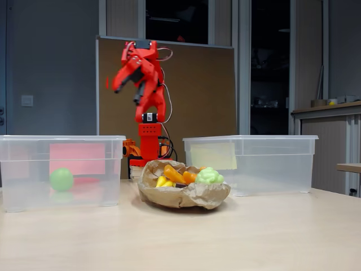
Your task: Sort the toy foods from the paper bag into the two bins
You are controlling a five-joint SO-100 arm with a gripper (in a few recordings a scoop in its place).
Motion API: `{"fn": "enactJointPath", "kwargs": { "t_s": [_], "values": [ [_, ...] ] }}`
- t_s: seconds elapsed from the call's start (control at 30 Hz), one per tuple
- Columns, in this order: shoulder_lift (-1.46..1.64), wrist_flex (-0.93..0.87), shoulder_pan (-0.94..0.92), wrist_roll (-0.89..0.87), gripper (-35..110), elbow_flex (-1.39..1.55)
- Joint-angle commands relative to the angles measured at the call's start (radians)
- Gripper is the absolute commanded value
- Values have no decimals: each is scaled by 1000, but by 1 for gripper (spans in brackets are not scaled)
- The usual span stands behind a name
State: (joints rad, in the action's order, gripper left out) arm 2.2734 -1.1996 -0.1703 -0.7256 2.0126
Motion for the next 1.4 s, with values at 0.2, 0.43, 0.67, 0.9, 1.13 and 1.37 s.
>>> {"fn": "enactJointPath", "kwargs": {
  "t_s": [0.2, 0.43, 0.67, 0.9, 1.13, 1.37],
  "values": [
    [-282, 69, 255, -291, 23, -5],
    [-440, 107, 259, -623, 19, 46],
    [-588, 192, 267, -799, 21, 55],
    [-723, 227, 258, -802, 23, -18],
    [-788, 199, 273, -813, 18, -77],
    [-793, 140, 302, -824, 18, -123]
  ]
}}
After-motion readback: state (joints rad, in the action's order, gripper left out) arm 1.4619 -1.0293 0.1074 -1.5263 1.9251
